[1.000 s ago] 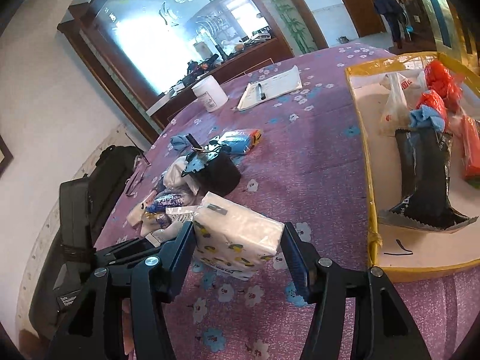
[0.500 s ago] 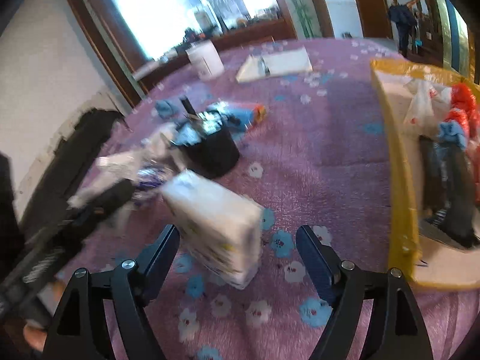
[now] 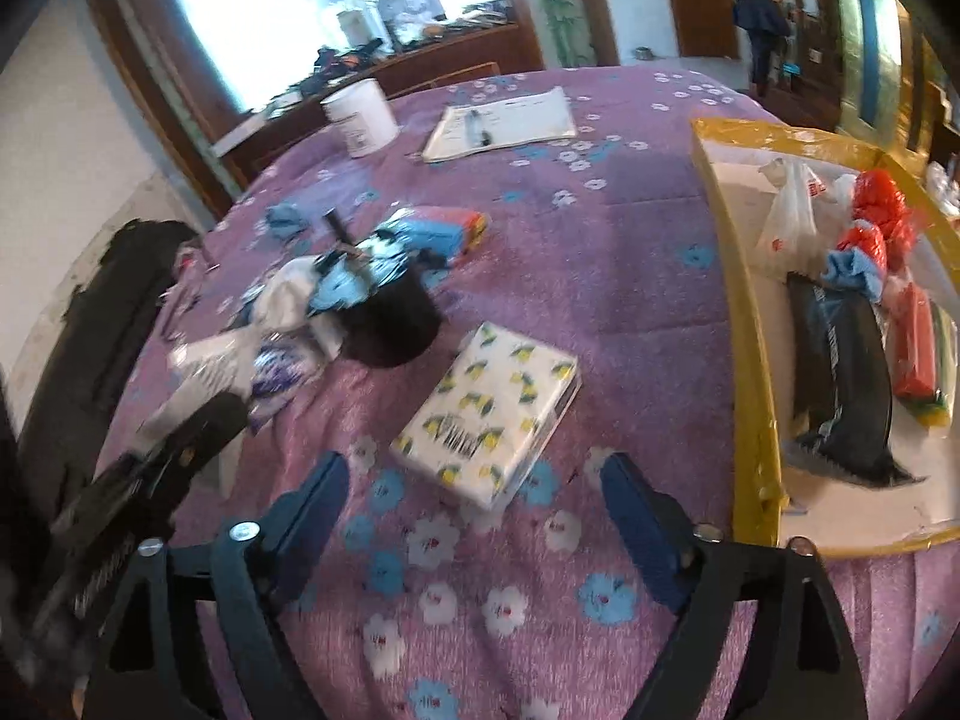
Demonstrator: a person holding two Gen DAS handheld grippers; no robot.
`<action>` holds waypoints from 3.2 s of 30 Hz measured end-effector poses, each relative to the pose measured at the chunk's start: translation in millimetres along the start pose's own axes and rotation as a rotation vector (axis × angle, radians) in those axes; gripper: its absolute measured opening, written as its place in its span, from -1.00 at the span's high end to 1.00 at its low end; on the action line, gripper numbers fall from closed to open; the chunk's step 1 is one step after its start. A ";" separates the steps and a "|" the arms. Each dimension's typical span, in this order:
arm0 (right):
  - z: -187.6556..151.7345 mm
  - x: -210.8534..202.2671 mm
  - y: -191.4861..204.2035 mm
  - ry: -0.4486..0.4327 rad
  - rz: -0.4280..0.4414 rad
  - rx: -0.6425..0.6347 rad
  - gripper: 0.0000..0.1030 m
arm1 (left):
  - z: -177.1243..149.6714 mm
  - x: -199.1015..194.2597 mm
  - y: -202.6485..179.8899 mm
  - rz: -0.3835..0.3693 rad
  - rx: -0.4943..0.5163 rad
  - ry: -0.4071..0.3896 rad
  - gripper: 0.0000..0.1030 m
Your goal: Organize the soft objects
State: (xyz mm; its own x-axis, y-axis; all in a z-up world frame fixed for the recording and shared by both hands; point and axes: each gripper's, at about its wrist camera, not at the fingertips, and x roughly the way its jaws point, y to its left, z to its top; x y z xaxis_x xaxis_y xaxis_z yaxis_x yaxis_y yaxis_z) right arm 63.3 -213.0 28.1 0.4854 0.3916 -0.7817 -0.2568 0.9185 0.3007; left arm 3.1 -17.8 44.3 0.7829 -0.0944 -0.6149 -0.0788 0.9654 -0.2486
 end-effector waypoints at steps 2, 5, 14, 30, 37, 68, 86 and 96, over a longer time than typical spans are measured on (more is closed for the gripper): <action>7.2 13.4 -2.6 0.031 0.001 0.042 -0.77 | 0.4 -1.1 1.5 0.001 -0.009 -0.004 0.45; 13.0 34.7 1.1 0.067 -0.054 0.048 -0.77 | -0.2 -0.5 1.3 -0.001 -0.013 0.001 0.45; -0.9 20.0 8.8 -0.026 -0.056 -0.078 -0.17 | -3.6 0.1 -8.0 -0.025 0.031 0.013 0.45; -17.4 -3.9 -14.6 -0.138 0.140 -0.002 -0.17 | -5.4 7.0 -10.6 -0.031 0.048 0.042 0.43; -19.7 -10.6 -16.1 -0.168 0.135 0.005 -0.17 | -6.8 6.0 -13.4 -0.030 0.061 0.039 0.43; -25.4 -41.0 -31.5 -0.252 0.130 0.036 -0.18 | -7.2 3.4 -19.1 -0.036 0.073 0.030 0.43; -30.7 -84.7 -53.8 -0.312 0.166 0.058 -0.18 | -8.2 -9.4 -46.9 -0.062 0.115 0.028 0.42; -34.1 -108.4 -97.3 -0.367 0.185 0.137 -0.18 | -5.6 -8.1 -96.3 -0.105 0.185 0.046 0.41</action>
State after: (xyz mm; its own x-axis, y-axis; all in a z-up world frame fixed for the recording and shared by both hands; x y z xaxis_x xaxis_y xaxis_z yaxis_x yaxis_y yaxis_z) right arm 7.1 -346.7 65.0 0.7128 0.5212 -0.4694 -0.2660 0.8201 0.5067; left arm 0.9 -111.3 69.0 0.7517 -0.2041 -0.6271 0.1202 0.9774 -0.1741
